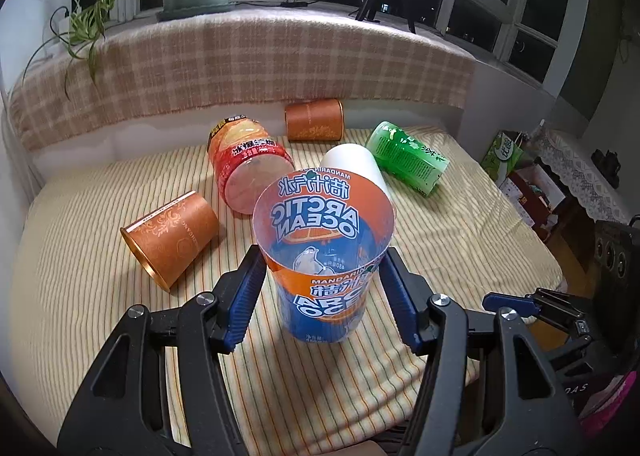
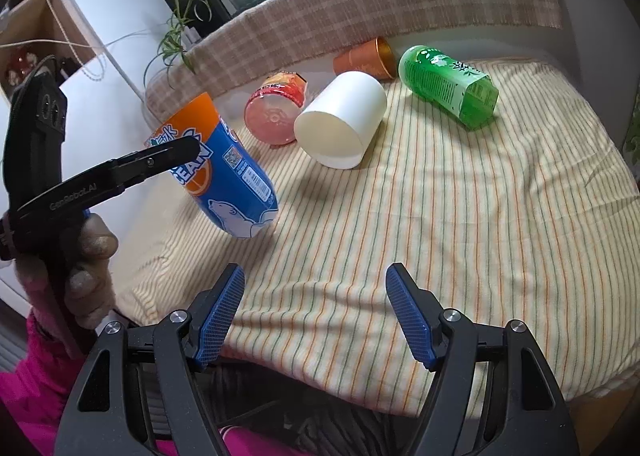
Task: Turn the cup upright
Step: 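Tilt the bottle upright with the left gripper and set its base down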
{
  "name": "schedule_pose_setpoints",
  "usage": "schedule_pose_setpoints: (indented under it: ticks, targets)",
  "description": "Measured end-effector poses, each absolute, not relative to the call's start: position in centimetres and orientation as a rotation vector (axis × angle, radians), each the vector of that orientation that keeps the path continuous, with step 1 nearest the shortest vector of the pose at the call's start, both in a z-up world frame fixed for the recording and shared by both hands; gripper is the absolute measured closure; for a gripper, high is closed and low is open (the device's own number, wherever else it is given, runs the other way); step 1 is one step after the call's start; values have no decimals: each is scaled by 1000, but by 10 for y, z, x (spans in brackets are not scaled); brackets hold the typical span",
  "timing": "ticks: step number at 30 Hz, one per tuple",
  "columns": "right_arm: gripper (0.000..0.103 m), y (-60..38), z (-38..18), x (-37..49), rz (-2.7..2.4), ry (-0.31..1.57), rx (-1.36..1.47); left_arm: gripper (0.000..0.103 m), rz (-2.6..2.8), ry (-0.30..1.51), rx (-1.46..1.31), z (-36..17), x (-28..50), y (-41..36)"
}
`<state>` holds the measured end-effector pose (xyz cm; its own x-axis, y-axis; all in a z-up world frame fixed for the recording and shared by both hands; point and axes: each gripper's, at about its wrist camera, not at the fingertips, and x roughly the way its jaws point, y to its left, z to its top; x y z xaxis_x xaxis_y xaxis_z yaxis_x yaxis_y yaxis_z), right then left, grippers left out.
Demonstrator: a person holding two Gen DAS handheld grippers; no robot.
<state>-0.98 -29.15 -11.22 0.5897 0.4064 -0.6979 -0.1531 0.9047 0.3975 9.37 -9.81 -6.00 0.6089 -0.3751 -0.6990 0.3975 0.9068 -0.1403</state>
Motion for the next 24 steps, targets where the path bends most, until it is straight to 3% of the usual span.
schedule_pose_setpoints:
  ticks: [24]
  targets:
    - [30, -298, -110, -12, 296, 876, 317, 43, -473, 796, 107, -75, 81, -120]
